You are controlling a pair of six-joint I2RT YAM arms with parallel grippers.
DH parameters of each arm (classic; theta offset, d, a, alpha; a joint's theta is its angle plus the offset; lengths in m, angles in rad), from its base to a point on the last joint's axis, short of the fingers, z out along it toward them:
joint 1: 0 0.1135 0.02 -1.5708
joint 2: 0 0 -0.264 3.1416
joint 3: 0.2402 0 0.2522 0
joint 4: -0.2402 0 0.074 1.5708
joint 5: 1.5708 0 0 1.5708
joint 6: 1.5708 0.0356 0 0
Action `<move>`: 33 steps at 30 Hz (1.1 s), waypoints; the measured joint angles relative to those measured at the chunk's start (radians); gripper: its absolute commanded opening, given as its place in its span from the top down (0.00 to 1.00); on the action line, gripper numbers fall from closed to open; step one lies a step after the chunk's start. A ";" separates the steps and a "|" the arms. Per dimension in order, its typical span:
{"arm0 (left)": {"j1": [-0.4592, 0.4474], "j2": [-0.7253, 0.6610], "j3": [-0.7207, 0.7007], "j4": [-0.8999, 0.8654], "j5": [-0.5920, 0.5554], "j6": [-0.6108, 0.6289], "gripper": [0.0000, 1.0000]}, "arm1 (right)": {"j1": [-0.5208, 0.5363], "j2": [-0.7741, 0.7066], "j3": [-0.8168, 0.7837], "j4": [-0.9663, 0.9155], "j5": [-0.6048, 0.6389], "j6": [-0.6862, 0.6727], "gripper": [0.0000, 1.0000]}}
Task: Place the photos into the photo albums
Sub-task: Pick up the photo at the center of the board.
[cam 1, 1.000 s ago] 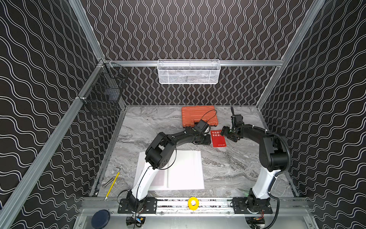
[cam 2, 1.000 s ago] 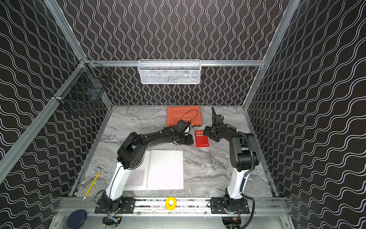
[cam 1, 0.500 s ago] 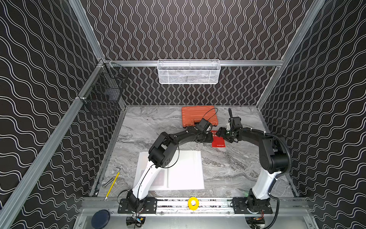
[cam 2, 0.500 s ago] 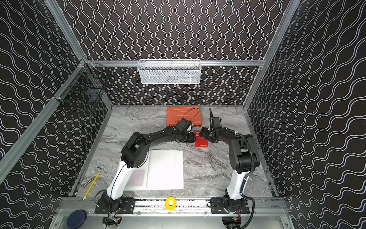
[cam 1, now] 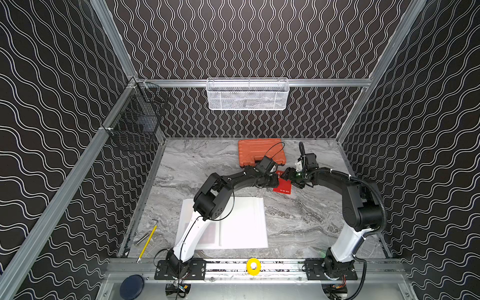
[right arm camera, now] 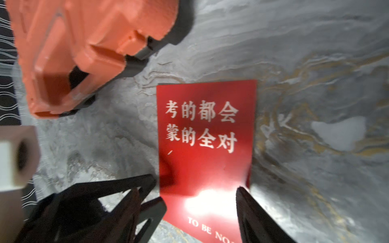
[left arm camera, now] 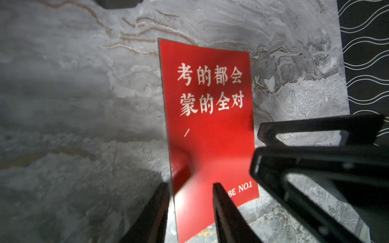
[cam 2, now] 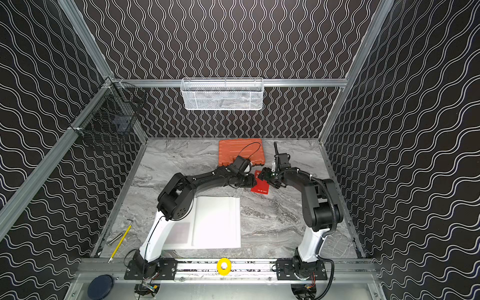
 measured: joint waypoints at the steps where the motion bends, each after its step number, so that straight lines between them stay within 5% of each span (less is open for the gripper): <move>1: 0.000 -0.004 -0.006 0.002 0.000 -0.007 0.60 | -0.001 -0.003 -0.002 0.003 -0.010 0.004 0.27; 17: 0.001 -0.011 -0.019 0.004 0.012 -0.007 0.62 | -0.010 0.028 0.007 -0.018 0.116 0.006 0.26; 33: 0.000 0.002 -0.010 0.007 0.030 -0.007 0.68 | -0.013 0.055 -0.026 0.115 0.040 0.001 0.37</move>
